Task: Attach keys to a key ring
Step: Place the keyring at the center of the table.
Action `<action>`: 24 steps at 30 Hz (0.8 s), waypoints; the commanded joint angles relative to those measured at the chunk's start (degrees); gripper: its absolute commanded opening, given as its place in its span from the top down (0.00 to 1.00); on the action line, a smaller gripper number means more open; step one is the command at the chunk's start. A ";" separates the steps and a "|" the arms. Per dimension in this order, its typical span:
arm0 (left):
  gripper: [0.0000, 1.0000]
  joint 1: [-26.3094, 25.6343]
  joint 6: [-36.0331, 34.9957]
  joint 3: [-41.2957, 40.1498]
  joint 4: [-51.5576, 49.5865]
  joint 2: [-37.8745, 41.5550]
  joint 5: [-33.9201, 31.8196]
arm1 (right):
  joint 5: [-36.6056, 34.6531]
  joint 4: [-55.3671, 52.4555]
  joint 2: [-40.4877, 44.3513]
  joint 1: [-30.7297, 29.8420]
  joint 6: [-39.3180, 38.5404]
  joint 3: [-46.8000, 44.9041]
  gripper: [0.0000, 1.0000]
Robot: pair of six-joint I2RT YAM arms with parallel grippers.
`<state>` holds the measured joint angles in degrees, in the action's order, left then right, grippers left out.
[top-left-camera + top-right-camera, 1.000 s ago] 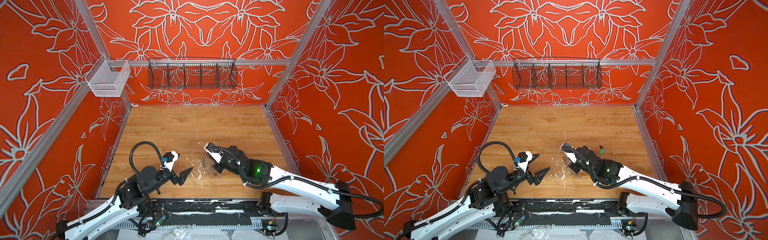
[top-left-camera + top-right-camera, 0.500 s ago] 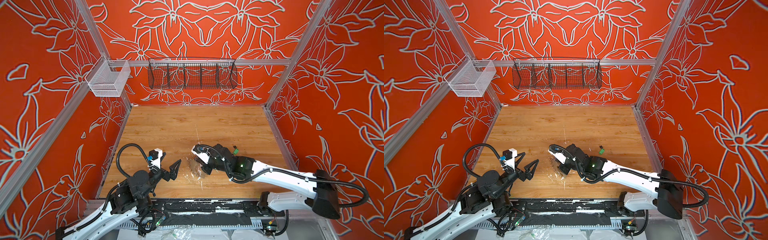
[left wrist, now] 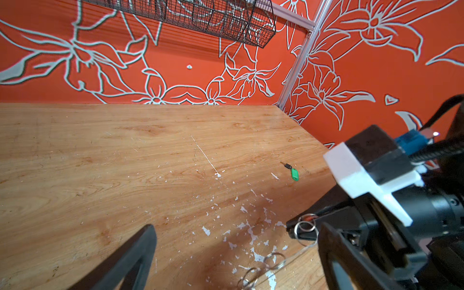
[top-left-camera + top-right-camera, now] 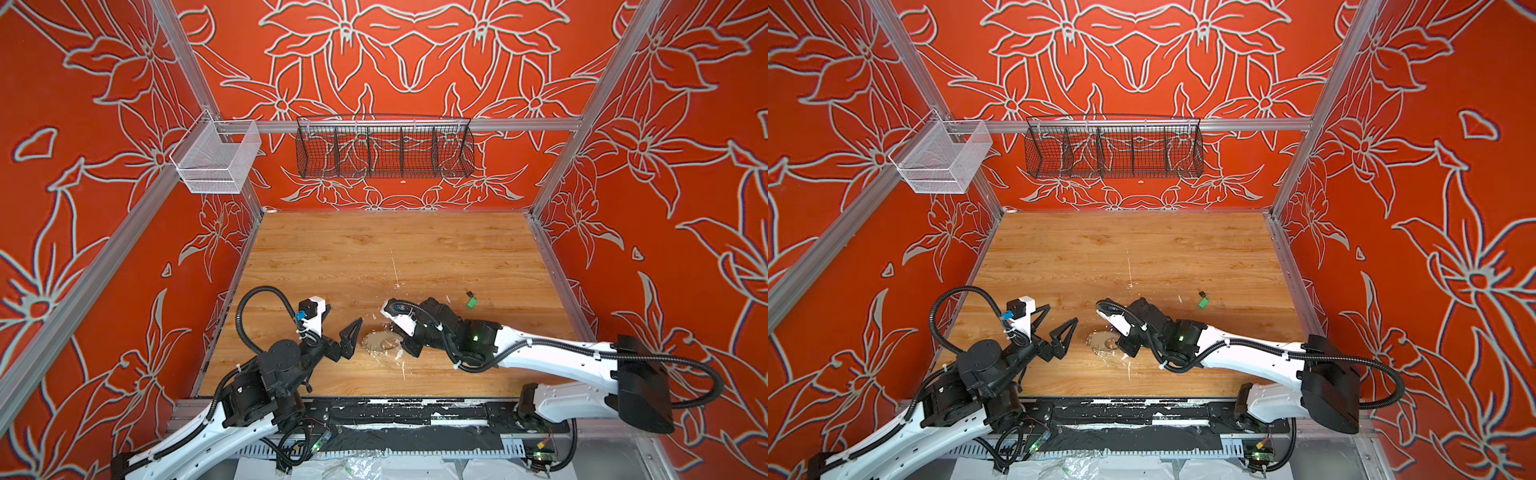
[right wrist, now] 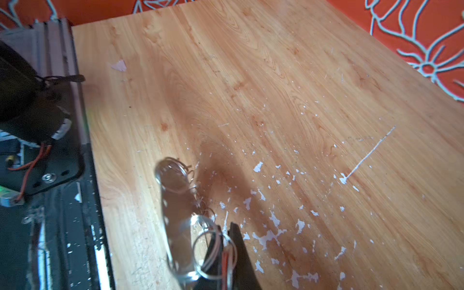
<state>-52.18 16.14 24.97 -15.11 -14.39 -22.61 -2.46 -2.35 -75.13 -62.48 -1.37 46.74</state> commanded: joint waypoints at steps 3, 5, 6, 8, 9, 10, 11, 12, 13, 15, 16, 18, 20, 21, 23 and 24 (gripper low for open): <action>0.01 -0.11 0.88 0.52 4.49 -3.71 1.13 | -1.74 0.37 -3.84 3.29 -4.26 5.88 1.00; 0.00 -0.11 1.25 0.17 5.37 -4.60 1.21 | -0.44 0.85 -5.54 4.64 -5.67 8.27 1.00; 0.00 -0.03 1.43 0.01 5.83 -4.96 1.21 | -0.06 0.94 -6.52 5.20 -6.60 9.59 1.00; 0.00 -0.02 1.52 -0.23 6.36 -5.50 1.02 | 0.41 0.94 -8.37 6.06 -8.87 12.01 1.00; 0.00 -0.07 1.51 -0.32 6.56 -5.70 0.91 | 0.74 1.03 -9.43 6.37 -10.11 13.16 1.00; 0.00 0.06 1.48 -0.27 6.59 -5.93 0.84 | 0.96 1.31 -10.42 6.48 -11.44 13.94 1.00; 0.00 0.10 1.49 -0.27 6.66 -6.10 0.75 | 0.96 1.31 -11.06 6.49 -12.15 14.59 1.00; 0.00 0.22 1.52 -0.27 6.81 -6.17 0.65 | 1.34 0.90 -11.64 6.49 -12.58 15.38 1.00; 0.00 0.35 1.50 -0.27 6.89 -6.33 0.69 | 1.80 -0.01 -12.02 6.49 -12.85 16.11 1.00; 0.00 0.58 1.30 -0.19 6.94 -6.50 0.82 | 2.54 -0.39 -11.88 6.46 -13.01 16.15 1.00; 0.00 0.74 1.35 -0.11 7.02 -6.55 0.86 | 3.35 0.03 -11.34 6.44 -13.35 15.51 1.00; 0.00 1.09 1.35 -0.19 7.22 -6.66 0.92 | 4.64 1.44 -9.96 6.41 -14.55 13.90 1.00; 0.01 1.46 1.47 -0.49 7.70 -6.73 1.19 | 5.09 2.81 -8.49 6.41 -15.07 11.88 1.00; 0.01 1.69 1.66 -0.62 7.88 -6.80 1.29 | 5.00 3.05 -7.67 6.48 -14.92 10.83 1.00; 0.01 2.04 2.13 -0.92 8.12 -6.86 1.91 | 6.11 3.05 -6.61 6.40 -14.60 8.68 1.00; 0.01 2.16 2.37 -1.13 8.28 -6.77 2.17 | 7.07 3.50 -5.98 6.40 -14.29 7.32 1.00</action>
<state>-50.57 17.26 24.73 -8.88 -21.02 -21.32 1.45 -0.49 -83.48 -55.92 -14.55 56.60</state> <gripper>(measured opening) 0.991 0.064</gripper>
